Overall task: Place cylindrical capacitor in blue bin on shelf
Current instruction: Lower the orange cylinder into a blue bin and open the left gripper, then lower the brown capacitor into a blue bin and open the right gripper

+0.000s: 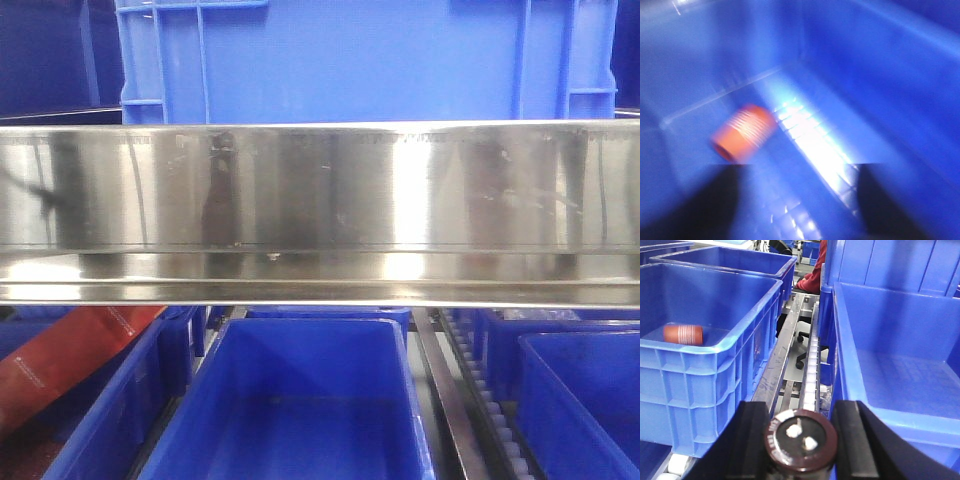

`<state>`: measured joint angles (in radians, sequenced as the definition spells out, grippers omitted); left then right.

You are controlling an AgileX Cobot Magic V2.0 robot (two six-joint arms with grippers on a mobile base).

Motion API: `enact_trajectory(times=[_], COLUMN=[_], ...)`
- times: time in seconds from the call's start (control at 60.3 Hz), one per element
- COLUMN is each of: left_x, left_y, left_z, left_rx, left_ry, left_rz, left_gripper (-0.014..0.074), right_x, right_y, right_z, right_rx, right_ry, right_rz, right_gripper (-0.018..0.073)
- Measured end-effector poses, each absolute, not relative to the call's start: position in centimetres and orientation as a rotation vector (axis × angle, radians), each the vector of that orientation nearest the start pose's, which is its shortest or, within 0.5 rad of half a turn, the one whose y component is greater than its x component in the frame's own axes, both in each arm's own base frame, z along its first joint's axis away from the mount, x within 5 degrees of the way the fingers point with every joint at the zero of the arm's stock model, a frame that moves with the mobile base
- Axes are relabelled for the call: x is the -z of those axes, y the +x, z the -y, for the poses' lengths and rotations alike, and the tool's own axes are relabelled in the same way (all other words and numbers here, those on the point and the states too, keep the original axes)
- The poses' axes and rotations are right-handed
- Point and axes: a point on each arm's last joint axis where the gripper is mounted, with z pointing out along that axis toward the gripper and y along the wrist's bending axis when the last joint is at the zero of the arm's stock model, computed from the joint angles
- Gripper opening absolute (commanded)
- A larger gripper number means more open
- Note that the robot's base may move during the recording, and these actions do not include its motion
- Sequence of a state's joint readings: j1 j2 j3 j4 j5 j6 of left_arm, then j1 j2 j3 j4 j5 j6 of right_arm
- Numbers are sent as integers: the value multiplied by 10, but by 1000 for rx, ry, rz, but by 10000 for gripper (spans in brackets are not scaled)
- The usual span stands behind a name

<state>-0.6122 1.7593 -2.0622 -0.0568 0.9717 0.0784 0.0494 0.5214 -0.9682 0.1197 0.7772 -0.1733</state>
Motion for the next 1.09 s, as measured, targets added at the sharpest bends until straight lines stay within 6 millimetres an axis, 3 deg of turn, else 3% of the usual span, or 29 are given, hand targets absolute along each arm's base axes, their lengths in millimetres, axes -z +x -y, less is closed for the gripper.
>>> enact_trajectory(times=[0.083, 0.215, 0.514, 0.729, 0.895, 1.094], left_x=[-472, -484, -481, -466, -443, -412], left_y=[301, 277, 221, 170, 130, 92], left_z=[216, 194, 147, 104, 77, 51], left_rx=[360, 304, 251, 244, 278, 341], left_ry=[737, 735, 664, 538, 505, 441], left_rz=[-2064, -2121, -2098, -1991, -1904, -1846], left_gripper=[-111, -111, -111, -111, -111, -111], right_x=[-422, -422, -422, -422, -422, -424], right_y=[67, 67, 67, 67, 68, 89], right_z=[-11, -11, -11, -11, -11, -15], right_rx=[-49, -49, -49, -49, -49, -74], right_ry=[-183, -183, -183, -183, -184, -209], right_rz=[-1801, -1801, -1801, -1801, -1807, -1808], right_gripper=[-162, -162, -162, -162, -162, -162])
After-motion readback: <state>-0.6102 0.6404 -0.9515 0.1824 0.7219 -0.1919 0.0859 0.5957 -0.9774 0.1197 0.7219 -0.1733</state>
